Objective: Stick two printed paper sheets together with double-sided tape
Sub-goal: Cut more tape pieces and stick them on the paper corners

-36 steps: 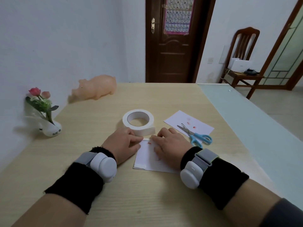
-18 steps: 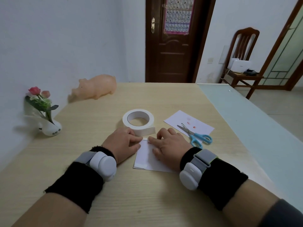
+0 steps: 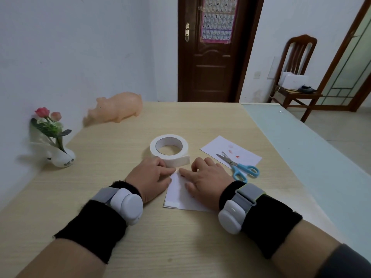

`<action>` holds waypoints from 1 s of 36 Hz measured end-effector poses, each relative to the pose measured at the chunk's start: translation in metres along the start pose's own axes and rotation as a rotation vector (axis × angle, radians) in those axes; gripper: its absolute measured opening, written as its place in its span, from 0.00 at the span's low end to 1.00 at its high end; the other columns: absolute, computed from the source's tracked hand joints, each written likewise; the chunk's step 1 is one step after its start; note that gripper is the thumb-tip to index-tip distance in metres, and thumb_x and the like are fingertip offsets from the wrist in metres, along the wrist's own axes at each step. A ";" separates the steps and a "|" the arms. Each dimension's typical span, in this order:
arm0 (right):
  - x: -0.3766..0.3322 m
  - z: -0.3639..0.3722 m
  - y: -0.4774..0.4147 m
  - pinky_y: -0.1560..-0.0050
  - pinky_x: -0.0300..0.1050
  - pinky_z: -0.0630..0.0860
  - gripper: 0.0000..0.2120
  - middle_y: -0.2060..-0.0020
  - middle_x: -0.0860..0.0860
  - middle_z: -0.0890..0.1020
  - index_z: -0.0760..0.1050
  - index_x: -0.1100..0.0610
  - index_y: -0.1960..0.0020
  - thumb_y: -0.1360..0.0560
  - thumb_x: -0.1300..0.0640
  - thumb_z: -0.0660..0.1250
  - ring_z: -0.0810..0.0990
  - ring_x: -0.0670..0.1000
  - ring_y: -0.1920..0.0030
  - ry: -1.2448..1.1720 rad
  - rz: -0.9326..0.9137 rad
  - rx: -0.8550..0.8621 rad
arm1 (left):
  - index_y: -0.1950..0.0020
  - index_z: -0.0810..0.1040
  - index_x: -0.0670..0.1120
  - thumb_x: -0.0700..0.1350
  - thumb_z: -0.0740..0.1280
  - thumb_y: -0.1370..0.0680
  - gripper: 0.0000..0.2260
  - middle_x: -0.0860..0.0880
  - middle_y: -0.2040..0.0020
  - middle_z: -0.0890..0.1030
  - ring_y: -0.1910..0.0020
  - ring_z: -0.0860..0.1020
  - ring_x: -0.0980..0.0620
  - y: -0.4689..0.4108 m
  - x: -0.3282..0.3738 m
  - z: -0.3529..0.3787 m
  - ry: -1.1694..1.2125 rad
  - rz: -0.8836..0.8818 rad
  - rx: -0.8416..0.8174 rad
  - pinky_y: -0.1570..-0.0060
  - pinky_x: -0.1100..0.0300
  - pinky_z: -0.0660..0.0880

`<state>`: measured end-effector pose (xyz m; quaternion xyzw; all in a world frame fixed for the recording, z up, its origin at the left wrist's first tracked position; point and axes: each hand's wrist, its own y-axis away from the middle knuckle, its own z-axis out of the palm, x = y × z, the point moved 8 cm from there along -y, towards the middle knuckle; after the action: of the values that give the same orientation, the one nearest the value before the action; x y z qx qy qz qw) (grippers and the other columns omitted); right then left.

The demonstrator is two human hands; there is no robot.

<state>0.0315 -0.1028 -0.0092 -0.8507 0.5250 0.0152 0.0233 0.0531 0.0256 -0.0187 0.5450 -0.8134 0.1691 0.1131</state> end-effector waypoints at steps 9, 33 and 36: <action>0.003 -0.001 0.003 0.41 0.50 0.63 0.22 0.38 0.51 0.67 0.62 0.48 0.29 0.22 0.45 0.52 0.63 0.54 0.39 -0.007 0.021 0.002 | 0.39 0.79 0.54 0.54 0.65 0.27 0.17 0.58 0.54 0.70 0.44 0.69 0.53 0.001 -0.001 0.000 0.031 -0.015 0.007 0.45 0.65 0.63; 0.003 0.001 0.006 0.39 0.51 0.63 0.22 0.38 0.50 0.67 0.62 0.47 0.28 0.21 0.45 0.51 0.63 0.54 0.38 -0.004 0.018 -0.012 | 0.36 0.75 0.57 0.59 0.58 0.24 0.18 0.55 0.46 0.70 0.40 0.66 0.52 0.005 0.008 0.000 -0.171 0.013 -0.103 0.41 0.60 0.64; 0.003 0.001 0.006 0.40 0.50 0.62 0.25 0.37 0.50 0.67 0.55 0.45 0.26 0.21 0.44 0.51 0.63 0.54 0.38 -0.012 0.026 0.014 | 0.35 0.72 0.60 0.64 0.44 0.31 0.30 0.55 0.41 0.69 0.37 0.64 0.51 0.007 0.012 -0.001 -0.297 0.026 -0.124 0.41 0.56 0.65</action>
<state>0.0275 -0.1077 -0.0106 -0.8436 0.5357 0.0171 0.0324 0.0421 0.0187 -0.0143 0.5455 -0.8369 0.0377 0.0230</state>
